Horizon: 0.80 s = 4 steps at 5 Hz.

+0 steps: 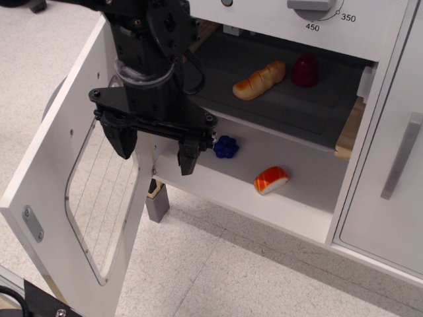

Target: Close oven

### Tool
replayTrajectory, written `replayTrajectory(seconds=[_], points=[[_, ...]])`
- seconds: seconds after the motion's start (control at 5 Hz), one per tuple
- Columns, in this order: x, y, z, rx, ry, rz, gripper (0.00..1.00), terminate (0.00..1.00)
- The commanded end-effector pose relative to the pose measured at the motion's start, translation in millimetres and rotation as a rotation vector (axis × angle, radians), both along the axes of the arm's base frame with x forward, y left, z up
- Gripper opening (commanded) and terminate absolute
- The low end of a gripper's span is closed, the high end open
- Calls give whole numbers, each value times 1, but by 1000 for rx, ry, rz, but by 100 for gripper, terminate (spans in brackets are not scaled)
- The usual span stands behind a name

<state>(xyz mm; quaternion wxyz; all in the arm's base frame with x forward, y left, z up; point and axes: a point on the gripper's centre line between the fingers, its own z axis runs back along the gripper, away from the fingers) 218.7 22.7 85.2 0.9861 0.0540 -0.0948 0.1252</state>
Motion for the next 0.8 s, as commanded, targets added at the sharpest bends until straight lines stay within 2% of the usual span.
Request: replayTrajectory(seconds=[0.0, 0.2, 0.4, 0.6], points=[[0, 0, 0, 0, 0, 0, 100, 0], [-12, 18, 25, -81, 25, 19, 100, 0], [-23, 33, 50, -97, 24, 27, 100, 0], [-34, 54, 69, -84, 48, 70, 100, 0]])
